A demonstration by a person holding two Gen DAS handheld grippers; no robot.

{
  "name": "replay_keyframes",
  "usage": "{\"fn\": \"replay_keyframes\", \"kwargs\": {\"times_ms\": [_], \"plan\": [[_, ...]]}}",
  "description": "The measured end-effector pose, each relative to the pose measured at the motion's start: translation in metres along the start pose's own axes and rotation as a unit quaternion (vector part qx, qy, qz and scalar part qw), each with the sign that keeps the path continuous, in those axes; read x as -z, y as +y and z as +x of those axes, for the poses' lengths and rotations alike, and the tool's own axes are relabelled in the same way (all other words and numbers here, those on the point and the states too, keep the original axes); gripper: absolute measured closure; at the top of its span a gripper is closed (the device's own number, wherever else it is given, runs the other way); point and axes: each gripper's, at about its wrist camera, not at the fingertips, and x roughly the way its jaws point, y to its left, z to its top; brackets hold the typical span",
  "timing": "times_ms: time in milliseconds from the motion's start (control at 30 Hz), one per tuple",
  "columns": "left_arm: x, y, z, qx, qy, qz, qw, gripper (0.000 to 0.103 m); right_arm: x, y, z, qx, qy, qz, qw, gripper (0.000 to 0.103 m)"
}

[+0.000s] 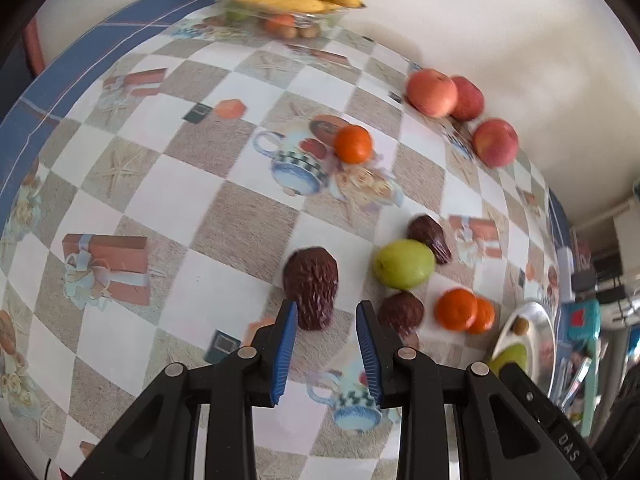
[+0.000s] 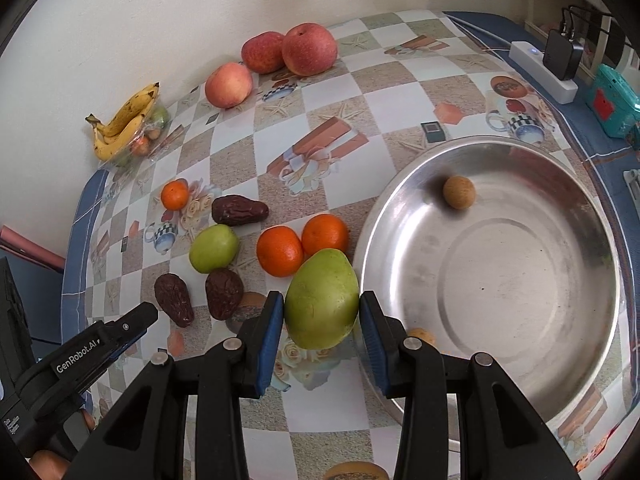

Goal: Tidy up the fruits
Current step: 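Grasp a dark brown date with the left gripper while the right gripper grasps a green pear, then carry the date and pear over the steel plate and open both grippers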

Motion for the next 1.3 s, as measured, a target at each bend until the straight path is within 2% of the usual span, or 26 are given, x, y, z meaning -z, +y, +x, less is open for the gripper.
{"fn": "replay_keyframes", "kwargs": {"times_ms": [200,300,400,567,733,867,933,1033,1133,1300], "plan": [[-0.011,0.008,0.009,0.002,-0.008,-0.012,0.9999,0.069,0.0,-0.002,-0.001,-0.001,0.0,0.004,1.0,0.062],[-0.012,0.003,0.024,-0.014,0.003,0.004,0.9999,0.068,0.001,-0.001,0.001,-0.001,0.004,0.006,1.0,0.062],[-0.01,-0.001,0.036,-0.003,0.01,0.009,0.9999,0.062,0.001,-0.002,0.003,0.001,0.006,0.006,1.0,0.062],[-0.009,-0.005,0.035,-0.001,0.011,0.02,0.9997,0.07,0.001,-0.002,0.006,0.005,0.009,0.007,1.0,0.062],[-0.01,-0.016,0.019,0.035,-0.003,0.02,0.9992,0.071,0.0,-0.003,0.006,0.007,0.008,0.008,1.0,0.062],[-0.006,-0.039,0.003,0.055,-0.022,0.06,0.9965,0.071,-0.003,-0.009,-0.002,-0.004,-0.001,0.017,1.0,0.062],[-0.002,-0.054,0.0,0.07,-0.021,0.079,0.9942,0.071,-0.006,-0.02,-0.009,-0.01,-0.011,0.033,0.999,0.062],[0.012,-0.083,0.0,0.095,-0.006,0.119,0.9883,0.071,-0.01,-0.041,-0.018,0.004,-0.022,0.06,0.998,0.062],[0.038,-0.12,0.006,0.114,0.015,0.176,0.9777,0.071,-0.014,-0.065,-0.025,0.033,-0.029,0.088,0.995,0.062],[0.073,-0.168,0.017,0.119,0.028,0.244,0.962,0.07,-0.017,-0.096,-0.034,0.062,-0.036,0.12,0.99,0.062]]}}
